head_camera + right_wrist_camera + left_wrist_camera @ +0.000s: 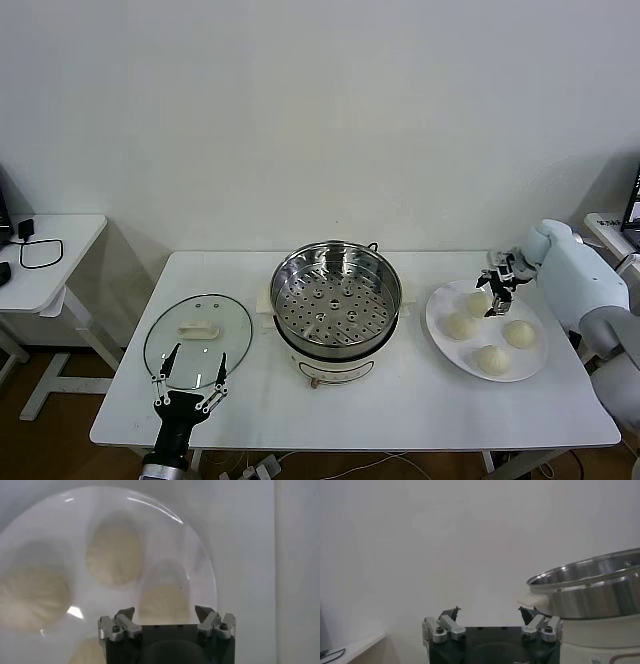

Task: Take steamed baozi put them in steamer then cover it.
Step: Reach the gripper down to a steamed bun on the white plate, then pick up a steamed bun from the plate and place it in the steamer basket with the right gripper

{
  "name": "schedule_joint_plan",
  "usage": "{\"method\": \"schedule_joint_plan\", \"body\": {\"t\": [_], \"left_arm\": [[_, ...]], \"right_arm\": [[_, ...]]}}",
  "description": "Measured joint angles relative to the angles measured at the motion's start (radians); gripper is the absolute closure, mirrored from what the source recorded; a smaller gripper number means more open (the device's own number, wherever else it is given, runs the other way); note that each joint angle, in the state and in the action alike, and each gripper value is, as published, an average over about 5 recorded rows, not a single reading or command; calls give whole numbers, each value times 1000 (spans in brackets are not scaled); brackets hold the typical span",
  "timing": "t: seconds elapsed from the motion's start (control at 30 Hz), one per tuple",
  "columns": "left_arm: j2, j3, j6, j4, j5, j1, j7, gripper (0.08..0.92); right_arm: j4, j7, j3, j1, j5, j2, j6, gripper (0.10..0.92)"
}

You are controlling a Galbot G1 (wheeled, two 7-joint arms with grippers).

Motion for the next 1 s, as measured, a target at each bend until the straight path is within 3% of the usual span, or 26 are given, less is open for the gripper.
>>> {"method": "schedule_joint_plan", "body": {"t": [0.53,0.73,1.0], "left_arm": [[0,-3,1,1,-3,-1,-3,177],[1,-1,7,-6,-4,-6,-4,177],[7,6,17,-13,-6,-19,-5,177]], "right_arm": [[18,9,-24,1,-8,0,21,422],[117,-30,-76,40,53,-45,44,429],[372,-93,-246,197,202,-110,124,400]]}}
